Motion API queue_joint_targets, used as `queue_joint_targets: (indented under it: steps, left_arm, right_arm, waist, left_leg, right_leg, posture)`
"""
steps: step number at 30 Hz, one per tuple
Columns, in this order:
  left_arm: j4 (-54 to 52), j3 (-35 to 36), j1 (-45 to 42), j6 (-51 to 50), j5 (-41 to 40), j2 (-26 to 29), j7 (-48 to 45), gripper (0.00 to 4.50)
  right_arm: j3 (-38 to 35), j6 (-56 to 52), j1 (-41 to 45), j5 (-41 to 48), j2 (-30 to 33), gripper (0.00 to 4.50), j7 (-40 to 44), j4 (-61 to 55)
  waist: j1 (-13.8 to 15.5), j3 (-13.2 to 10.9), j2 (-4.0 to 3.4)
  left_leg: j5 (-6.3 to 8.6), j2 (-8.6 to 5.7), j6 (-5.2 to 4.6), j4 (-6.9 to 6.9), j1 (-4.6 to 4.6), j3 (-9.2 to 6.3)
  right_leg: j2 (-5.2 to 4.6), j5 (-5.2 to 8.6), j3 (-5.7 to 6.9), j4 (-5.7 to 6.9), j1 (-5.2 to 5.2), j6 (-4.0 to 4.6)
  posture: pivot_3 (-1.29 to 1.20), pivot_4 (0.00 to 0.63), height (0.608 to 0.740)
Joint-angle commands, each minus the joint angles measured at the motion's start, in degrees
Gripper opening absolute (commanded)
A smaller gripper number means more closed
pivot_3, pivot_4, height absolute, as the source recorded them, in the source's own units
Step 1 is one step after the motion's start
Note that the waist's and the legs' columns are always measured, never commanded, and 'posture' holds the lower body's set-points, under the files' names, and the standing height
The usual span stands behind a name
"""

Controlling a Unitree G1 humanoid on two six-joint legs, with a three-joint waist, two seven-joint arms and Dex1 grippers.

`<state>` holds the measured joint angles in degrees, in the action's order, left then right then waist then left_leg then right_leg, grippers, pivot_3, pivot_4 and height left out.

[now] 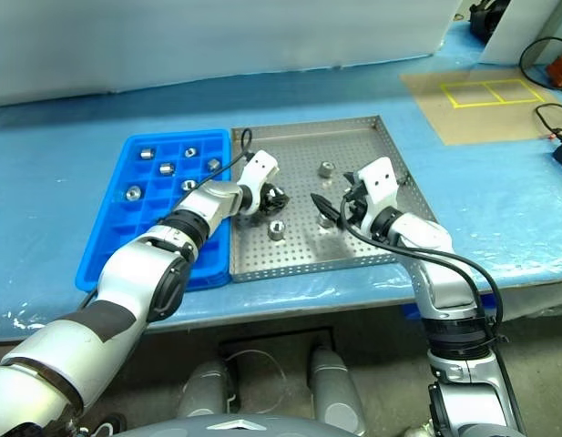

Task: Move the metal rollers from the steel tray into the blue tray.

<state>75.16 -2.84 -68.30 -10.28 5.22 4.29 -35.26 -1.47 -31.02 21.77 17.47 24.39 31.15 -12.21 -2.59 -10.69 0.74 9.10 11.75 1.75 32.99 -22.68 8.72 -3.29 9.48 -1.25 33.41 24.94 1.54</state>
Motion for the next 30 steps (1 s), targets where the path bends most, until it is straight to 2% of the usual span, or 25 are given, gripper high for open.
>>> queue_joint_targets:
  steps: [1,7,11,14,19,24,27,29,30]
  left_arm:
    - [-0.6,1.5,-0.7,-0.8,-1.3,0.6,-2.8,1.73]
    - [-6.1,3.1,-2.3,2.0,-5.1,5.4,-18.7,1.73]
    - [-15.6,1.7,-0.2,0.0,-6.7,10.5,-29.5,1.73]
    - [-31.1,-2.3,5.7,-1.5,-5.6,15.8,-35.6,1.73]
    - [-63.2,-3.9,19.5,-13.4,-12.4,27.6,-45.5,1.73]
    - [-82.6,1.3,31.1,-20.4,-21.4,38.7,-49.5,1.73]
    - [-86.4,6.1,34.1,-22.0,-24.5,42.1,-46.7,1.73]
    - [-88.7,10.2,36.1,-23.9,-27.6,43.6,-44.6,1.73]
    - [-89.9,12.2,37.4,-25.2,-28.8,44.2,-43.2,1.73]
  right_arm:
    - [-0.2,1.4,1.3,0.4,-0.4,4.50,0.2,-1.1]
    - [-0.1,1.6,2.4,0.6,-0.3,4.50,0.9,-0.6]
    - [0.0,2.1,3.7,0.4,-0.2,4.50,1.6,0.7]
    - [0.5,2.4,4.8,0.5,-0.5,4.50,2.5,1.7]
    - [2.6,1.6,6.6,3.1,-0.4,4.50,8.0,1.7]
    - [5.2,2.5,11.5,4.2,-1.0,4.50,13.9,5.5]
    - [6.0,0.9,15.7,7.2,-3.9,4.50,17.7,9.6]
    - [5.5,-3.6,19.1,12.1,-6.7,4.50,20.6,11.5]
    - [5.7,-4.9,20.9,13.6,-7.9,4.50,22.1,12.4]
  waist:
    - [0.0,0.0,0.00]
    - [0.0,0.0,0.00]
    - [0.1,0.0,-0.01]
    - [0.1,0.0,-0.02]
    - [0.1,0.0,-0.07]
    - [0.5,-0.1,-0.13]
    - [1.0,-0.1,-0.13]
    - [1.3,-0.1,-0.18]
    - [1.6,-0.1,-0.18]
  left_leg:
    - [0.00,0.00,0.00,0.00,0.00,0.00]
    - [-0.01,0.01,0.01,-0.02,-0.18,0.00]
    - [-0.03,0.05,0.05,-0.19,-0.20,0.03]
    - [-0.04,0.07,0.07,-0.31,-0.16,0.08]
    - [-0.11,0.18,0.19,-0.71,0.14,0.37]
    - [-0.19,0.26,0.35,-0.78,0.29,0.45]
    - [-0.27,0.26,0.48,-0.77,0.40,0.45]
    - [-0.33,0.28,0.58,-0.78,0.46,0.43]
    - [-0.37,0.30,0.65,-0.78,0.49,0.39]
  right_leg:
    - [0.00,0.00,0.00,-0.01,0.00,0.00]
    - [0.00,-0.01,0.00,-0.01,0.19,0.01]
    - [0.01,-0.03,0.02,0.00,0.28,0.05]
    - [0.00,-0.02,0.05,-0.02,0.28,0.06]
    - [0.04,0.04,-0.03,-0.01,0.30,0.11]
    - [0.04,0.09,0.03,0.22,0.33,0.15]
    - [0.03,0.10,0.06,0.39,0.32,0.12]
    - [0.03,0.14,0.12,0.49,0.33,0.06]
    - [0.03,0.28,0.16,0.52,0.33,-0.17]
  posture:
    - [-0.51,0.150,0.740]
    - [-0.49,0.150,0.740]
    - [-0.47,0.150,0.740]
    - [-0.44,0.150,0.740]
    - [-0.38,0.150,0.740]
    - [-0.28,0.150,0.740]
    - [-0.19,0.150,0.740]
    - [-0.16,0.150,0.740]
    - [-0.13,0.150,0.740]
